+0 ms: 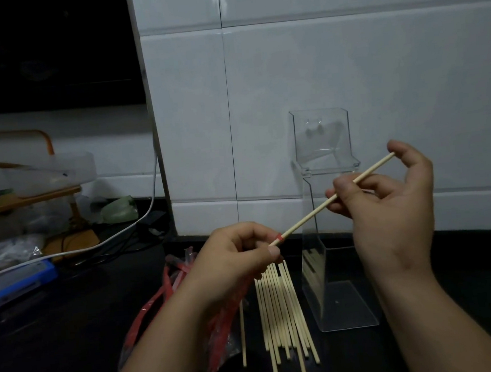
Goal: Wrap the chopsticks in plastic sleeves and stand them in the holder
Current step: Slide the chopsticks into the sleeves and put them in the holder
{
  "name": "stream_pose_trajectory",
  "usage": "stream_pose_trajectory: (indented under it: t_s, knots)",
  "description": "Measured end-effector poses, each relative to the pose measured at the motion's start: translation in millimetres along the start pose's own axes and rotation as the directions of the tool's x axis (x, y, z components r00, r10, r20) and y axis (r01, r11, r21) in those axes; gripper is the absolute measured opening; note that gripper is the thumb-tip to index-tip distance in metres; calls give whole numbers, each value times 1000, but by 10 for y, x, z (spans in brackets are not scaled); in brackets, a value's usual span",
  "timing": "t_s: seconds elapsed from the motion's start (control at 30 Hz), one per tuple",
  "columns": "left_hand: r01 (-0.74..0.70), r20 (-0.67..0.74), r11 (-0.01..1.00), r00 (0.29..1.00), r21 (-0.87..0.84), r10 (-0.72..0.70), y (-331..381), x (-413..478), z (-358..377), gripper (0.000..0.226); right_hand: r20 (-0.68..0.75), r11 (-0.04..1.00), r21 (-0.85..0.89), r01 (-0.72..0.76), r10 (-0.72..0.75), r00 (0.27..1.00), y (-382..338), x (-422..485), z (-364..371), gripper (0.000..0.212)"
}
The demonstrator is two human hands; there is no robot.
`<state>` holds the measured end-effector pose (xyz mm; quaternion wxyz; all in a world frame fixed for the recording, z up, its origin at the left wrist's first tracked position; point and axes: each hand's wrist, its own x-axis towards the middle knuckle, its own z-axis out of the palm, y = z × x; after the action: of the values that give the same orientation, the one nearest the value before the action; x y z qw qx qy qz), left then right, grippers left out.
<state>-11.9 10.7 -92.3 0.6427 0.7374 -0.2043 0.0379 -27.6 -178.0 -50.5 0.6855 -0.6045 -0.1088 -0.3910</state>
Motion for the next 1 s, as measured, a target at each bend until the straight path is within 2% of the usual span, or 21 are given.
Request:
stream_pose_trajectory:
  t_s: [0.13,0.3,0.43,0.63,0.73,0.83,0.93,1.0]
  knots:
    - [-1,21,999,1000,-42,2,-6,-5,-25,24,-28,997,-69,-17,15,999,29,25,-28,64]
    - [27,38,995,999,-92,-23,-4,11,-30,21,-39,1000,-23,-18,17,999,65,24,-13,40]
    - [26,78,979,997,-201,-11,-14,8,-40,16,-21,999,6,-35,36,999,72,33,-19,38]
    - [20,99,982,995,-190,-1,-19,7,-30,13,4,1000,-18,-24,24,1000,67,31,-17,32]
    - [4,55,984,998,-176,6,-27,22,-37,15,59,998,-47,-36,39,998,80,16,-3,24]
    - [-10,46,987,999,-163,17,-19,17,-55,13,175,992,-124,-30,52,983,116,-11,9,17]
    - [-22,24,987,999,-159,27,17,5,-42,10,331,935,-340,105,14,944,141,-45,6,12]
    - [-29,1,984,1000,-174,29,19,4,-35,9,374,908,-388,158,-2,928,133,-62,10,13]
